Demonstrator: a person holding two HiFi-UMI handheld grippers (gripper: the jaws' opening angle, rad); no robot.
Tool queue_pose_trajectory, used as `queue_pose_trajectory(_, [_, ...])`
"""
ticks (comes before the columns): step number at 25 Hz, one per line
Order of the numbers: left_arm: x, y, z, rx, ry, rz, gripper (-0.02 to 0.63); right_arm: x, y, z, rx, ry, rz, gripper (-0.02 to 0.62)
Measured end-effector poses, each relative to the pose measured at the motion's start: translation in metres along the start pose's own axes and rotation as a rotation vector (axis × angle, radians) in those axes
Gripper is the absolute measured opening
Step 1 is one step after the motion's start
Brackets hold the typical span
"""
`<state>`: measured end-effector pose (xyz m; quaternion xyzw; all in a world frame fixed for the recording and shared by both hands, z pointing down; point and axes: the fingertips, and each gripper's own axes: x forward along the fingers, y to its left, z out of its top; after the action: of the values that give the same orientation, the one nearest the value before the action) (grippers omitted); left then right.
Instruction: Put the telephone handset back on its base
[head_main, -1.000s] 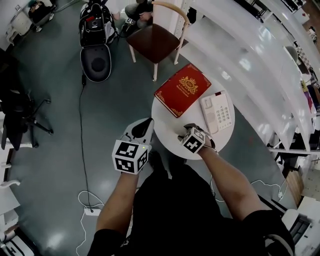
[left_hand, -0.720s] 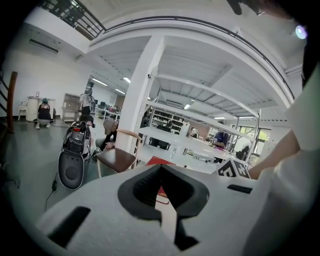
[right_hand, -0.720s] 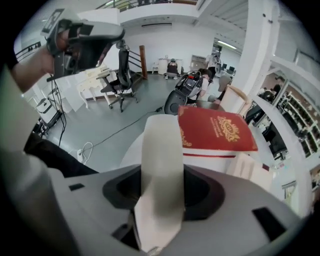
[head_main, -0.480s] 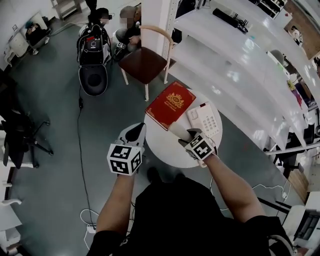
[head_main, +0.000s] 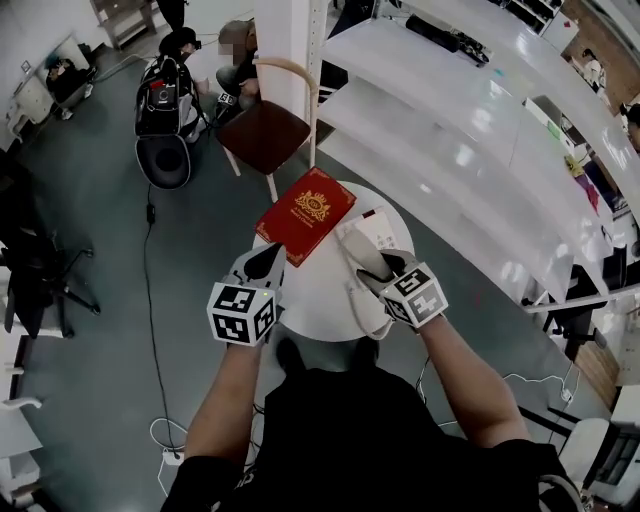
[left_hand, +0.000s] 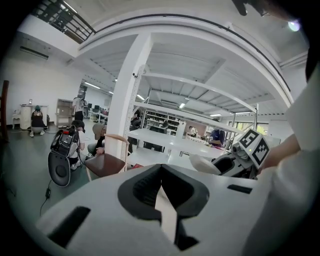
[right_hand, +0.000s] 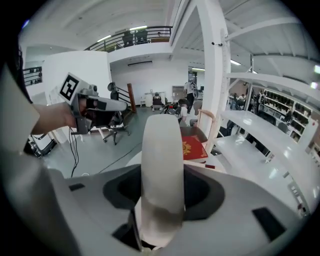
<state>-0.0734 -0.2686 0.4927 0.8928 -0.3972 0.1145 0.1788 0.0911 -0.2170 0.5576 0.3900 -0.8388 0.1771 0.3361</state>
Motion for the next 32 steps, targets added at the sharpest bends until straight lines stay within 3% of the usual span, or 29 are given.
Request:
queue_pose_trajectory(7, [0.029,-0.064,0.006,-0.004,-0.01,0.079,0.009,-0.058,-0.048,-0.019,-0.014,-0.064,0.048,0.212])
queue_pose_trajectory(14, [0.032,-0.101,-0.005,-0.03,-0.013,0.13,0.009,-0.084,-0.078,-0.043,-0.01,-0.074,0.066,0.212])
queue_pose_trajectory(25, [0.03,-0.089,-0.016,-0.036,-0.027,0.055,0.009,-0.063,-0.058,-0.048,0.018,-0.032,-0.009,0.212])
queue_pose_trajectory(32, [0.029,-0.082,-0.029,-0.053,-0.006,0.034,0.009,-0.034,-0.042,-0.054,0.052,0.02,-0.004,0.212])
